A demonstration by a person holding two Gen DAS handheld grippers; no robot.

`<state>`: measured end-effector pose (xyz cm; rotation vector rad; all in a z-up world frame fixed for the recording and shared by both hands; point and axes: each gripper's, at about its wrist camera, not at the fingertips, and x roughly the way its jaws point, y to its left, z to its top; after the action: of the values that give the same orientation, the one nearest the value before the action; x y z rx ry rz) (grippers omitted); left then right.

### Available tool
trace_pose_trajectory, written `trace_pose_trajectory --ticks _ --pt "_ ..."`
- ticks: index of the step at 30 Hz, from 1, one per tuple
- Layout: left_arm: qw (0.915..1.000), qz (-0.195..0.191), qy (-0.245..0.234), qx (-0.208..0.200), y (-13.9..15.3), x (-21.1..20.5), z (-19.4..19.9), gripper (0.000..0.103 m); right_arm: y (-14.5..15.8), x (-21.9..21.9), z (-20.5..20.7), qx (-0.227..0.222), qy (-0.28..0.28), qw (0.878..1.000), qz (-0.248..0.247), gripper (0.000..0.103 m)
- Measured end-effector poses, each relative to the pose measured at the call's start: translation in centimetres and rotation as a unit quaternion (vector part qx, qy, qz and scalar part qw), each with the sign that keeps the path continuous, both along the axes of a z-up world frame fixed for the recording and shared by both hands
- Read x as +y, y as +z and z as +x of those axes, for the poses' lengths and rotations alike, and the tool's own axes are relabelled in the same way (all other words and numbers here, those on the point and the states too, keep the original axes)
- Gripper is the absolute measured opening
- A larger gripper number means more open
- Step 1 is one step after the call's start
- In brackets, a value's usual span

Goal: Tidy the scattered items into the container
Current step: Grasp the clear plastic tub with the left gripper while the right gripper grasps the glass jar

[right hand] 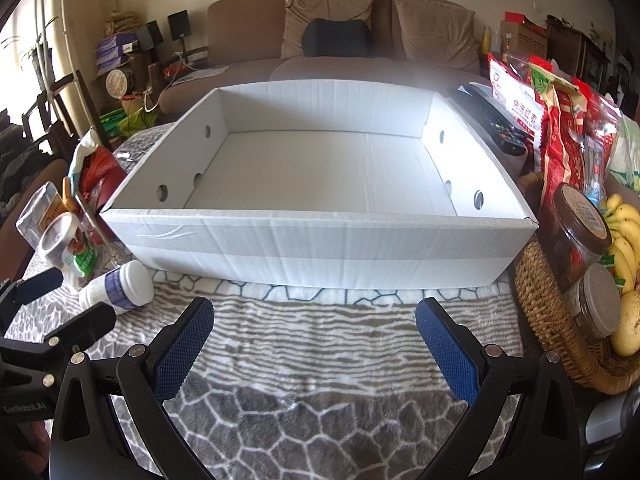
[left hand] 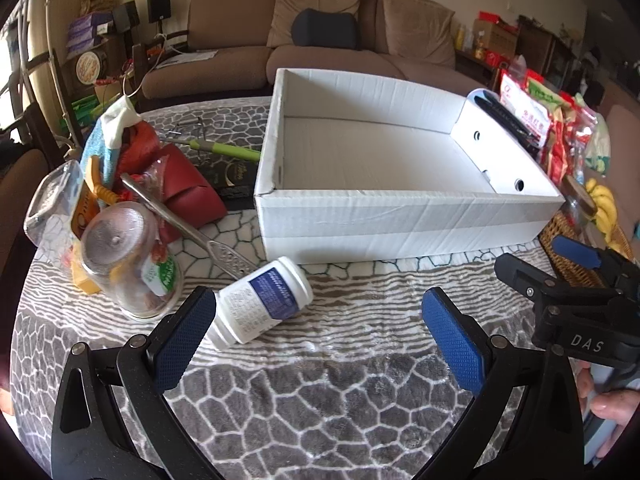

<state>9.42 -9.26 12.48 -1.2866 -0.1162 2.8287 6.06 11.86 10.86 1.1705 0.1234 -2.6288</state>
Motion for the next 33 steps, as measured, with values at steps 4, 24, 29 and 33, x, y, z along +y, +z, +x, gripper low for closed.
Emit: trace_pose_trajectory --ticks 4,24,29,33 --pt "0.9990 -0.016 0.037 0.018 2.2 -4.6 1.3 0.103 1.8 -3.0 1.2 0.003 0.013 1.000 -0.003 0.103" --pt "0.9870 0.028 0.158 0.001 0.5 -20.3 3.9 0.103 4.1 -15.8 3.6 0.001 0.068 0.995 -0.068 0.103" --pt "0.9866 0.046 0.157 -0.002 -1.8 -20.4 2.9 0.103 2.2 -17.1 3.4 -0.032 0.075 0.992 -0.096 0.103" --pt "0.9796 0.084 0.182 0.008 -2.2 -22.8 2.2 0.103 1.5 -18.8 3.7 -0.027 0.099 0.990 -0.100 0.103"
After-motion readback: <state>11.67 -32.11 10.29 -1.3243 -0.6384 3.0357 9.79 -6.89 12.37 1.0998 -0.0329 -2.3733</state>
